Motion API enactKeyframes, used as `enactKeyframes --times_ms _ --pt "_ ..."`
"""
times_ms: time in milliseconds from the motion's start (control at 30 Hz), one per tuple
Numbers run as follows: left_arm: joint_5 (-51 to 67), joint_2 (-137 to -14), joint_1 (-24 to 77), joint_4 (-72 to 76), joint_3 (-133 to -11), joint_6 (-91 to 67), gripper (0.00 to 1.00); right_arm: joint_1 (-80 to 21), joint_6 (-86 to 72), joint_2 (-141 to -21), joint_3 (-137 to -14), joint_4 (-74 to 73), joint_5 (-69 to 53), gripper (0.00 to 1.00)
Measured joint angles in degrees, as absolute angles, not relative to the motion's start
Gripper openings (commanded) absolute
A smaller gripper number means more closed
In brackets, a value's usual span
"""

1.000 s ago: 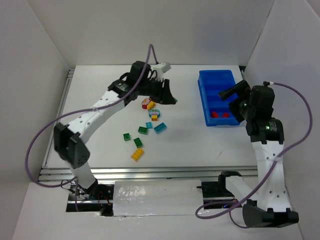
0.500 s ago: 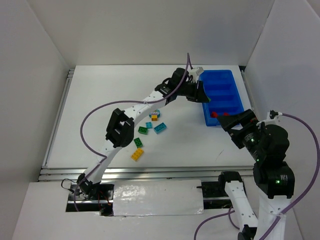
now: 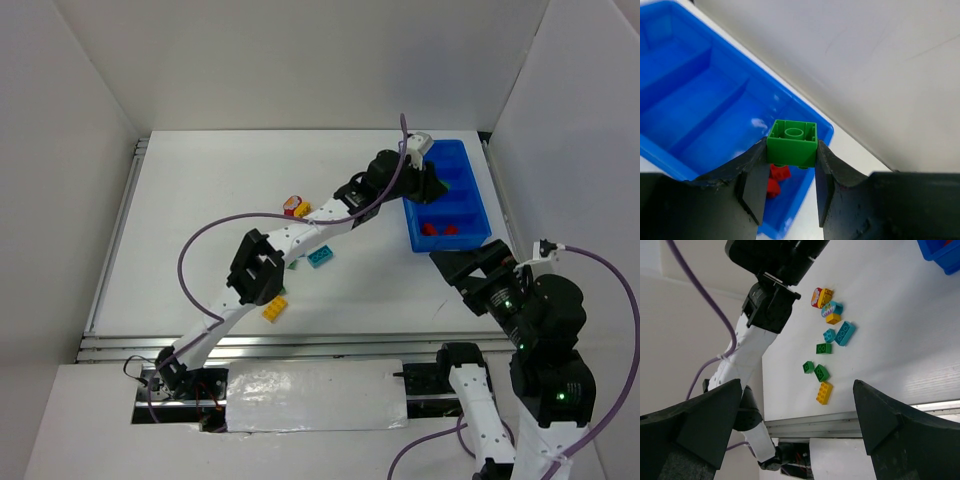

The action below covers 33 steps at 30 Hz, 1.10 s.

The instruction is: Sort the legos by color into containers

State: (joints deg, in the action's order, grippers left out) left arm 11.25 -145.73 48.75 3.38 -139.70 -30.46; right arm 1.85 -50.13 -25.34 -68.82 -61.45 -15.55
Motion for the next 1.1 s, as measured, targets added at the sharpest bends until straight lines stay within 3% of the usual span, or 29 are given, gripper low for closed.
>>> enactKeyframes --times_ms 267,500,600,633,733,867,1100 --pt "4.3 -150.6 49.0 7.6 -141.9 -27.0 0.31 1.8 -50.1 -23.9 -70.5 -63.4 -16.4 0.99" --pt "1.7 -154.4 48.8 8.2 -141.9 -25.6 0.33 1.8 -49.7 -23.8 -70.5 -65.4 -16.5 1.0" --pt "1.6 -154.5 48.8 8.6 -141.9 -25.6 0.47 1.8 -49.1 -23.9 -70.6 -66.0 -16.3 1.0" --pt "1.6 -154.5 48.9 9.1 -141.9 -25.6 0.6 1.8 -48.8 -23.9 -70.6 -66.2 -16.3 1.0" --pt "1.5 -154.5 48.9 10.3 -141.9 -25.5 0.78 1.8 -48.3 -23.9 -70.8 -66.7 -16.3 1.0" --pt "1.4 -154.5 48.9 11.2 -141.9 -25.3 0.85 1.8 -48.1 -23.9 -70.8 -66.9 -16.0 1.0" --pt "-0.1 -153.6 48.9 11.2 -140.1 -24.8 0.85 1.8 -47.9 -23.9 -70.0 -66.8 -15.9 1.0"
